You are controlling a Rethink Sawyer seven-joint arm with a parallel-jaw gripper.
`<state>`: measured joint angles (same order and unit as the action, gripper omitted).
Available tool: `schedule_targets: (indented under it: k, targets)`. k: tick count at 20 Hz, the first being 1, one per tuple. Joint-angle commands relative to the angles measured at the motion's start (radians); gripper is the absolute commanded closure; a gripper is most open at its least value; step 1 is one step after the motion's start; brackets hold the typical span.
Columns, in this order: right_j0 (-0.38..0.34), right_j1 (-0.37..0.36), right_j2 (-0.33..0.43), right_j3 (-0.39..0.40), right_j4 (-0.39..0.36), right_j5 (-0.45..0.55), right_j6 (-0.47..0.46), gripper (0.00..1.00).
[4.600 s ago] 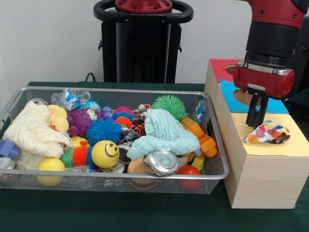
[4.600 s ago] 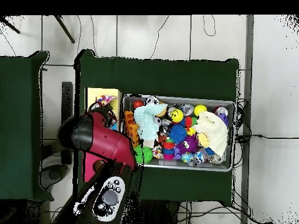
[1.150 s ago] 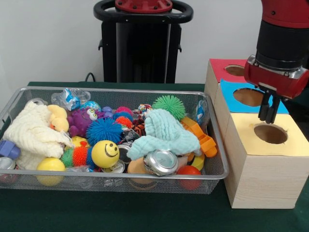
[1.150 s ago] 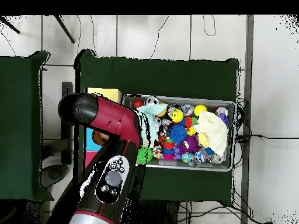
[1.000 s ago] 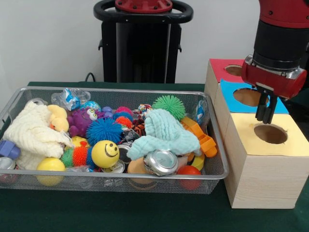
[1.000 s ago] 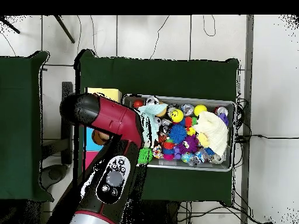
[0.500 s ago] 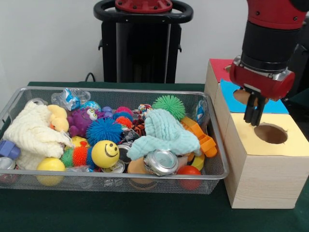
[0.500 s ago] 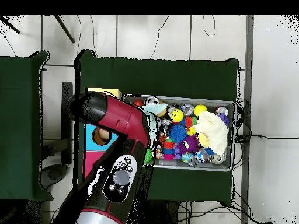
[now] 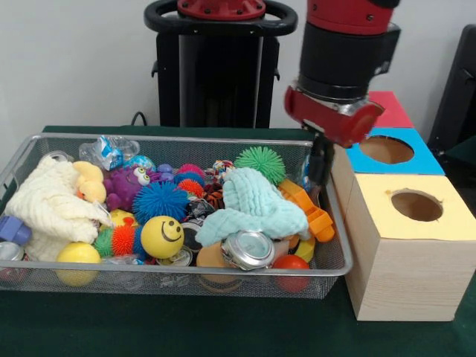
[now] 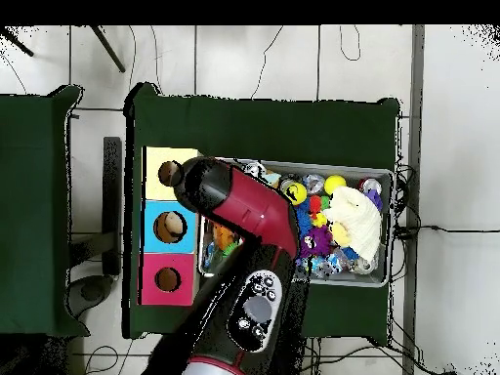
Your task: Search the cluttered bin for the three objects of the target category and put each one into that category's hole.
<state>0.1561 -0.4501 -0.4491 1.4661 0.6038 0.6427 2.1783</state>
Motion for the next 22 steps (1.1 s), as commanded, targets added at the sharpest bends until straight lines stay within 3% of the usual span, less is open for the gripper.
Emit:
schedule_targets:
  k: [1,9,22]
  targets:
    - [-0.081,-0.078,0.148,0.235,-0.093,-0.113,-0.072,1.00]
    - [-0.132,-0.150,0.210,0.338,-0.169,-0.141,-0.076,1.00]
    - [-0.220,-0.227,0.391,0.552,-0.266,-0.360,-0.020,1.00]
